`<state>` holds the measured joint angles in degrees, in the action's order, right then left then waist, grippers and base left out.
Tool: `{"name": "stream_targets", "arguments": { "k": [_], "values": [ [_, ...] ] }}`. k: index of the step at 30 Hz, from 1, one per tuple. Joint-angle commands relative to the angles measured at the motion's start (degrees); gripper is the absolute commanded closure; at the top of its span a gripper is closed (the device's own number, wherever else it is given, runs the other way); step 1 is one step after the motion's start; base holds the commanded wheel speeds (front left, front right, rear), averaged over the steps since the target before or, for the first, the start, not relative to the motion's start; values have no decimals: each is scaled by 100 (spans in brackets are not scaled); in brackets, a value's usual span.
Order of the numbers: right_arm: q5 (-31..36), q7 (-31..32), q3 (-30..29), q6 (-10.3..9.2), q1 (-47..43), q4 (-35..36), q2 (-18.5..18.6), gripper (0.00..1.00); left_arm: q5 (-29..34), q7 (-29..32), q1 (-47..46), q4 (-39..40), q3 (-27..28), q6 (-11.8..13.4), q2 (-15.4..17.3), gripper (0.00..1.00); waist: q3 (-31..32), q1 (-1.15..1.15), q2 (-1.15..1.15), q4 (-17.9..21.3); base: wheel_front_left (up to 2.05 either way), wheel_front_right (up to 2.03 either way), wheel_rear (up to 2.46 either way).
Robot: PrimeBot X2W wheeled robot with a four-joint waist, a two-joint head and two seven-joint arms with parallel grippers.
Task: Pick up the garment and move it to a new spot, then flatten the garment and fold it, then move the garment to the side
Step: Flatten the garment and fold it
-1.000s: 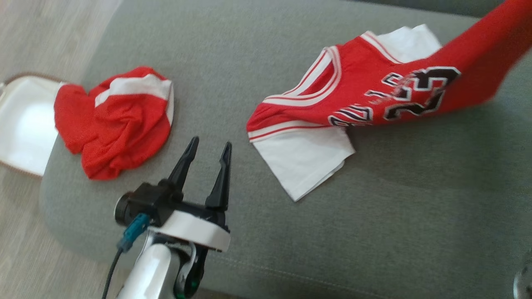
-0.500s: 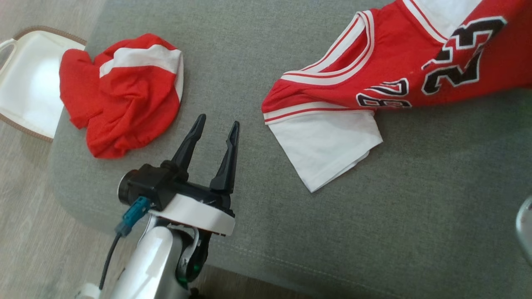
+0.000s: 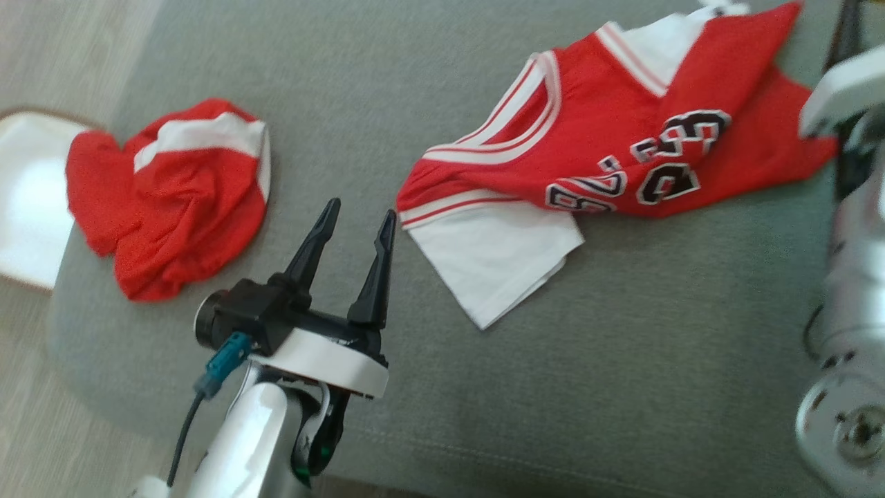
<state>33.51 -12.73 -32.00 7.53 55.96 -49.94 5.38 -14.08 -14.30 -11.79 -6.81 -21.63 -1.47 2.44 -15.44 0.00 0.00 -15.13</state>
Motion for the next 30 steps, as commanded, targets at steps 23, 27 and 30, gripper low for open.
{"name": "stream_targets", "arguments": {
  "k": [23, 27, 30],
  "values": [
    [-3514, -226, 2507, -4, -4361, 3249, -249, 0, 66, -70, 618, 132, 190, 298, 43, 0, 1295, 0, 0, 1177, 0, 0, 0],
    [-3701, -226, 2631, -4, -4732, 3462, -249, 0, 102, -70, 619, 112, 231, 269, 43, 0, 1277, 0, 0, 1205, 0, 0, 0],
    [-3816, -226, 2680, -4, -4907, 3551, -249, 0, 134, -70, 585, 115, 280, 242, 43, 0, 1225, 0, 0, 1192, 0, 0, 0]
  ]
}}
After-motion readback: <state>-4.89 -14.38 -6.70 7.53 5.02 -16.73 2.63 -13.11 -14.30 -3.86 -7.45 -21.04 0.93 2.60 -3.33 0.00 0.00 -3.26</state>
